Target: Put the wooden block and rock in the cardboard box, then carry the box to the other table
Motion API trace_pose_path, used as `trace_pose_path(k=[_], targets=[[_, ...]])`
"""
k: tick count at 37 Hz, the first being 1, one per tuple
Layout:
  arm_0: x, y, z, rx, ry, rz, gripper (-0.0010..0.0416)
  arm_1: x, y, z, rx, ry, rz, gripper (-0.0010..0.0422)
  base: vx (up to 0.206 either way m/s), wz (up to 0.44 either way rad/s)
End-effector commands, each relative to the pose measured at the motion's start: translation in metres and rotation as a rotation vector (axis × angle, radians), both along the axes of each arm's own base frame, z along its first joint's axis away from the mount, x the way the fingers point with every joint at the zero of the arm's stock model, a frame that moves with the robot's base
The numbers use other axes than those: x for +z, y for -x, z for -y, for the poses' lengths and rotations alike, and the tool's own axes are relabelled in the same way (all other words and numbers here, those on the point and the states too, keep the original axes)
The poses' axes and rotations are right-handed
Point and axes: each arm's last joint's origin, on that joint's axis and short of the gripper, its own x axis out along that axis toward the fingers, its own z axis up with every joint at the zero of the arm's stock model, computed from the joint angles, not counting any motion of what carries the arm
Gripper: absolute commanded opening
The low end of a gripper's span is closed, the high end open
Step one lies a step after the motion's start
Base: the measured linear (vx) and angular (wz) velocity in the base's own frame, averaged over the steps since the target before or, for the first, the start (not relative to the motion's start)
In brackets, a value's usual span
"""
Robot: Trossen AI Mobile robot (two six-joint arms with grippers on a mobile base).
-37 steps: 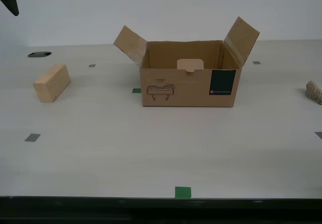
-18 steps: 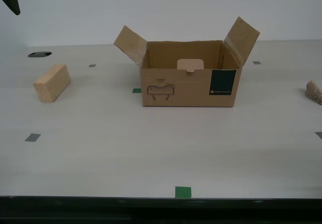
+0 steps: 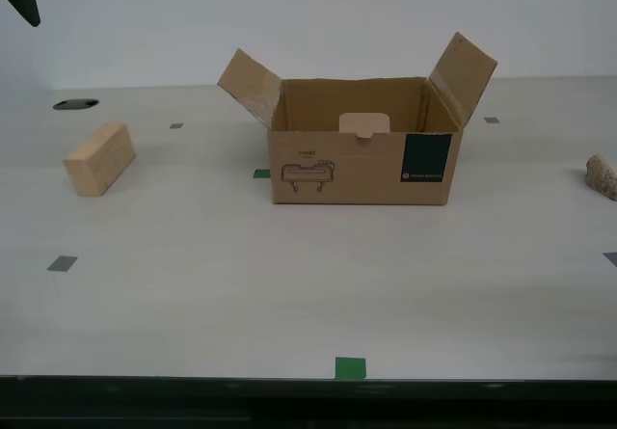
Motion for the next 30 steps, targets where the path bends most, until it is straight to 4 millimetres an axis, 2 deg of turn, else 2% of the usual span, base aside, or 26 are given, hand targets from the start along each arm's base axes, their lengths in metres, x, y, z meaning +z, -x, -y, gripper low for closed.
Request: trace_pose_path(k=[1, 12, 25, 30], targets=[[-0.011, -0.005, 0.001, -0.002, 0.003, 0.000, 0.0398, 0.000, 0.000, 0.000, -0.001, -0.002, 0.001, 0.0398, 0.000, 0.000], [-0.042, -0.015, 0.001, 0.011, -0.001, -0.035, 0.0398, 0.000, 0.000, 0.000, -0.001, -0.002, 0.001, 0.0398, 0.000, 0.000], [-0.066, -0.020, 0.009, -0.015, -0.004, -0.041, 0.0392, 0.000, -0.001, 0.000, -0.001, -0.002, 0.005, 0.0398, 0.000, 0.000], [-0.075, -0.021, 0.015, -0.009, -0.066, -0.034, 0.0384, 0.000, -0.001, 0.000, -0.001, -0.002, 0.006, 0.0398, 0.000, 0.000]])
